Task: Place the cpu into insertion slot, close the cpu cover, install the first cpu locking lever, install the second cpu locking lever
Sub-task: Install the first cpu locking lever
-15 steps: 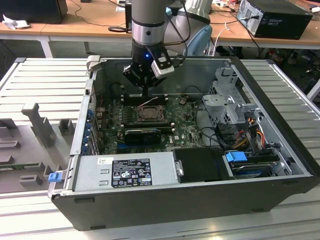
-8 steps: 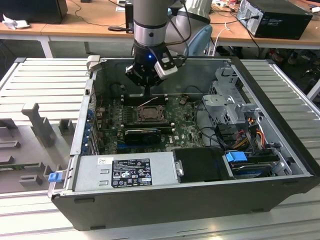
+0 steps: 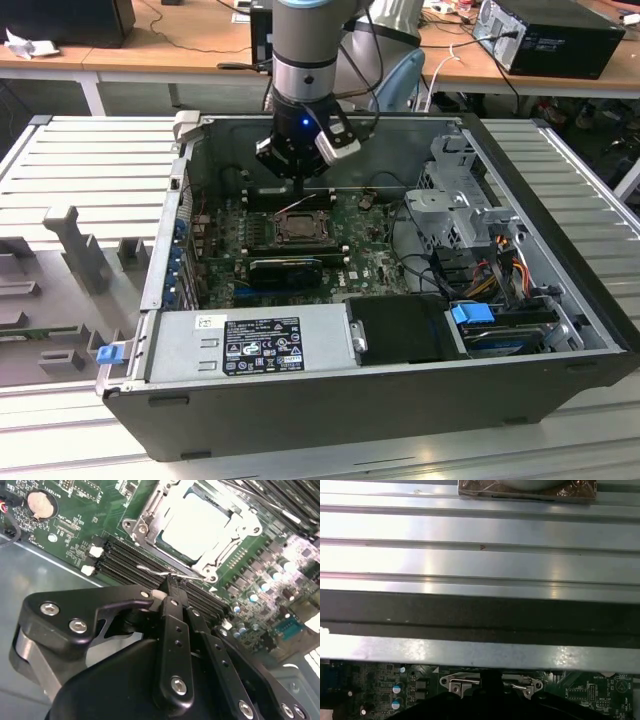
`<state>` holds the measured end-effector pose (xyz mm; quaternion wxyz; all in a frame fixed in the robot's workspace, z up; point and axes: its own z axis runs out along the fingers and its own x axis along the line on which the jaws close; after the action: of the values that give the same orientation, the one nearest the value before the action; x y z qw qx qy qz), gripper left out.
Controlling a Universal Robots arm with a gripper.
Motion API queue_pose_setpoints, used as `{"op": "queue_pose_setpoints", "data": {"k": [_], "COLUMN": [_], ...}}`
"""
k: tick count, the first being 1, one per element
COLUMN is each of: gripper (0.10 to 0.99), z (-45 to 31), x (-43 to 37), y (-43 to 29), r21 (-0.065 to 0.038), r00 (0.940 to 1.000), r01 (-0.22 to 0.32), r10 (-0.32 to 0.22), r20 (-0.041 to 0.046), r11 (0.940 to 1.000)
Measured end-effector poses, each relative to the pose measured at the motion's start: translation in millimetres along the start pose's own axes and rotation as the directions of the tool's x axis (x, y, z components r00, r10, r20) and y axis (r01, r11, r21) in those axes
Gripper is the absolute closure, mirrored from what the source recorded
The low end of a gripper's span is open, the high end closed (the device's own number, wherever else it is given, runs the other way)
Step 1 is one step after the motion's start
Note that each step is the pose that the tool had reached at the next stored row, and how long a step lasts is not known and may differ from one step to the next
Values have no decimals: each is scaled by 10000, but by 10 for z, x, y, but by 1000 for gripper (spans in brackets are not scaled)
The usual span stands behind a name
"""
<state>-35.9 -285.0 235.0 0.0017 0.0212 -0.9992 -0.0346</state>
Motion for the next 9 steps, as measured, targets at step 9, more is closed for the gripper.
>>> {"op": "queue_pose_setpoints", "data": {"k": [9], "gripper": [980], "z": [76], "x": [-68], "y": [7], "r21": [-172], "r00": [9987], "r01": [502], "r10": [-503], "r20": [-26], "r11": [9986]}}
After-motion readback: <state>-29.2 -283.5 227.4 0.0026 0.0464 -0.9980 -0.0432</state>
